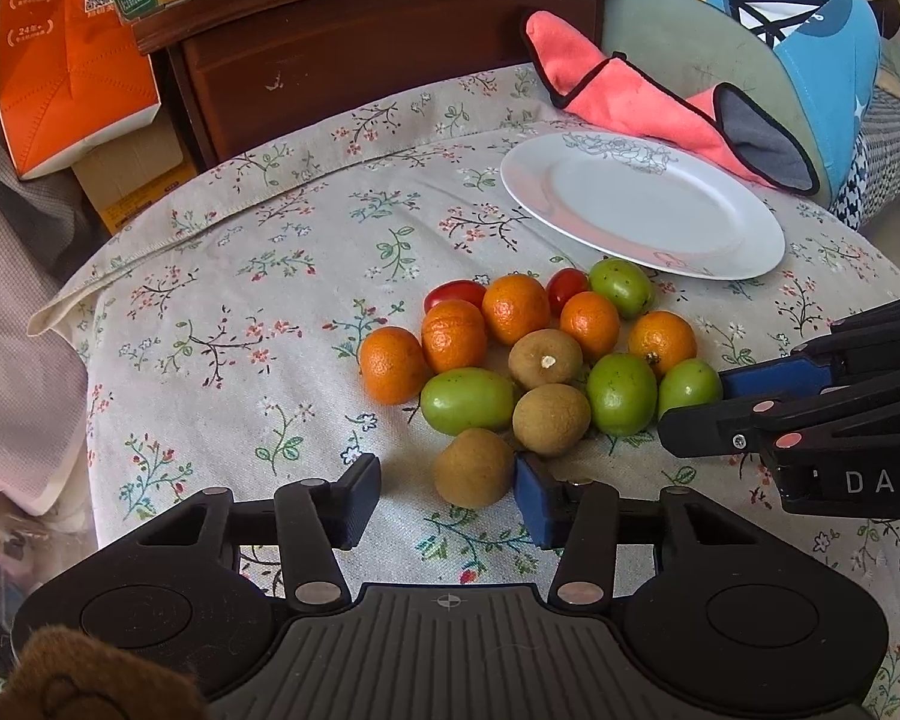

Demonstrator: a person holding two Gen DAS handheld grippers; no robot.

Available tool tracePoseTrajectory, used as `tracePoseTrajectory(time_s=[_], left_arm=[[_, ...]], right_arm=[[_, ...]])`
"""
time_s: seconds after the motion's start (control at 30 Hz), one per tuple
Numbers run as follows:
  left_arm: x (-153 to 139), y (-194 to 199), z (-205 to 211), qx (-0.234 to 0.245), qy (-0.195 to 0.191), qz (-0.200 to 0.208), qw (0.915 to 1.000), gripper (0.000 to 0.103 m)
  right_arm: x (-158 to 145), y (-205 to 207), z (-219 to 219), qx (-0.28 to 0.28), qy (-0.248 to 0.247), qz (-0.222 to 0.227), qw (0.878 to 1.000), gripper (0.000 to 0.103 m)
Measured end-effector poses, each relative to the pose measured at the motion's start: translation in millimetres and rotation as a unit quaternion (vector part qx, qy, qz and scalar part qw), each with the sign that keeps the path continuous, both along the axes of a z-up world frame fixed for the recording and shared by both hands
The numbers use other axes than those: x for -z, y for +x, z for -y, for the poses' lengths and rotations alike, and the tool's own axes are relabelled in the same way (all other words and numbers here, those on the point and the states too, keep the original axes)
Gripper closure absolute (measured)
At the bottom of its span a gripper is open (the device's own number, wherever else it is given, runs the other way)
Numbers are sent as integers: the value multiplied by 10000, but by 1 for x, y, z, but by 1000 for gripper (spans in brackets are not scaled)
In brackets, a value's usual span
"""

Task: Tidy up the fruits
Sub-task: 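Lower the left tool toward a brown kiwi while the right tool approaches a green plum, then close the left tool on the brown kiwi while the right tool grasps the green plum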

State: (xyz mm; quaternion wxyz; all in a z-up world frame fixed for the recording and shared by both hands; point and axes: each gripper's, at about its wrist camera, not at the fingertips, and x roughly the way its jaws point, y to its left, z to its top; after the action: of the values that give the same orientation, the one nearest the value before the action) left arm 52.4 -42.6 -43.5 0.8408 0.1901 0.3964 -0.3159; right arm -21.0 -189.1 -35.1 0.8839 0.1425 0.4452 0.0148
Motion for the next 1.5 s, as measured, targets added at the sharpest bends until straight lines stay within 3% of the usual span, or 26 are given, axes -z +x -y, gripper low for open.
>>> tracePoseTrajectory(time_s=[0.13,0.43,0.83,1.5], left_arm=[[-1,-5,1,167,-59,-31,9998,77],[-10,-15,-1,316,-212,-18,9993,77],[-31,-10,-5,66,-642,116,9978,77],[-25,-19,16,72,-408,214,9989,77]], right_arm=[[-2,0,-1,-20,20,21,10000,75],[-6,-1,0,-46,85,70,9999,75],[-29,-3,12,162,252,402,9987,75],[-21,-1,7,257,-59,125,9996,75]])
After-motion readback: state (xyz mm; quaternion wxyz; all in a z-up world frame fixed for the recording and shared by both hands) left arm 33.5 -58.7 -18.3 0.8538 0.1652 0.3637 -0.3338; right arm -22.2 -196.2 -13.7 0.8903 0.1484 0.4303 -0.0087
